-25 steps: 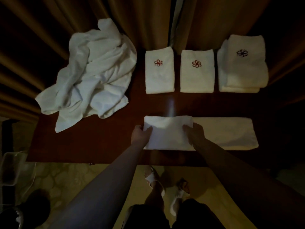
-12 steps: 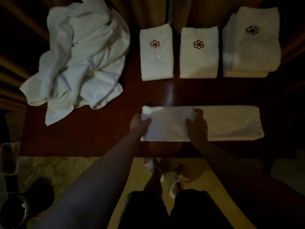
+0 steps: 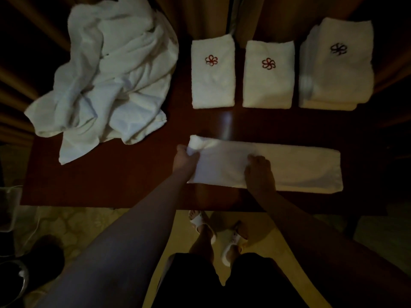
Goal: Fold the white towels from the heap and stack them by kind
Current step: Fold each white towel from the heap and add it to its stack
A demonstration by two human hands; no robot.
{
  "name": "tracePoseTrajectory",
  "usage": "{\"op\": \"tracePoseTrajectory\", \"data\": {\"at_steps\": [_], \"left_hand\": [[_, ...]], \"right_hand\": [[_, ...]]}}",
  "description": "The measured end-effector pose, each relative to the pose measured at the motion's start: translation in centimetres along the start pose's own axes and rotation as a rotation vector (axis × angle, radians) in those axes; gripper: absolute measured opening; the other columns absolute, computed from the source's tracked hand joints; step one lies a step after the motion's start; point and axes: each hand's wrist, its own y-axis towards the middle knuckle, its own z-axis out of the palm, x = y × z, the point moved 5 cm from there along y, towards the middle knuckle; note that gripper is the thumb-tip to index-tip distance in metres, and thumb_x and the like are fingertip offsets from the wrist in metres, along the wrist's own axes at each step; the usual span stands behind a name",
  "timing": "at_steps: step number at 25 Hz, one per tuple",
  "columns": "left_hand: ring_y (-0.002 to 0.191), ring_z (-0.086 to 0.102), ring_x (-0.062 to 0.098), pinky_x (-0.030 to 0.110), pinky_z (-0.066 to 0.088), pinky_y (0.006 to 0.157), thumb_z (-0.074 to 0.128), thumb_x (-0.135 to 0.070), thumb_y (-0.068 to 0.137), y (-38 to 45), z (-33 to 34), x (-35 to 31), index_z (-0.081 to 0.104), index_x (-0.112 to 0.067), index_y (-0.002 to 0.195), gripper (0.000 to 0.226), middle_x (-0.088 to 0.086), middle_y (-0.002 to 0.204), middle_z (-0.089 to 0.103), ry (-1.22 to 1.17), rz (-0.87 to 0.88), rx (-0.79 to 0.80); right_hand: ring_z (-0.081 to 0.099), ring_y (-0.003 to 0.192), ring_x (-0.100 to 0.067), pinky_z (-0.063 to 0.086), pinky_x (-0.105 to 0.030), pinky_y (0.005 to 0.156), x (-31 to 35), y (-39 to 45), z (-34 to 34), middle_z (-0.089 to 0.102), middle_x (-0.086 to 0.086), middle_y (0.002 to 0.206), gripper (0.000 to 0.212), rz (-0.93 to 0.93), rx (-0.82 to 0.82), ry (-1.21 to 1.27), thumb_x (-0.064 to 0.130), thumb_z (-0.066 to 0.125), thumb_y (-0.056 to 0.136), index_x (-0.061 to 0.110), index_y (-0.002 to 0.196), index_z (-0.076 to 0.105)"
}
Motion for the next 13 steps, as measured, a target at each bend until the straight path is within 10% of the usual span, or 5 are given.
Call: {"op": "tracePoseTrajectory", "data": {"at_steps": [8, 13], "left_hand": [[0.093, 0.056, 0.021, 0.032, 0.045, 0.07, 0.073, -0.025, 0.081, -2.4, -3.1, -4.7, 0.051, -0.01, 0.108, 0.039, 0.007, 0.103, 0.056, -0.197, 0.06, 0.067], [0.09, 0.062, 0.016, 0.025, 0.046, 0.064, 0.048, -0.051, 0.095, -5.6, -1.2, -8.7, 0.057, -0.008, 0.121, 0.052, 0.007, 0.11, 0.064, -0.348, 0.073, 0.28]], "right_hand": [[0.06, 0.096, -0.032, 0.048, -0.043, 0.086, 5.3, -1.5, -4.9, 0.062, -0.014, 0.102, 0.014, 0.108, 0.003, 0.626, 0.021, 0.051, 0.097, 0.015, 0.098, 0.064], [0.063, 0.098, -0.024, 0.053, -0.042, 0.088, 10.4, -3.2, -7.5, 0.064, -0.009, 0.107, 0.04, 0.212, 0.179, 1.037, 0.049, 0.054, 0.092, 0.012, 0.106, 0.059]]}}
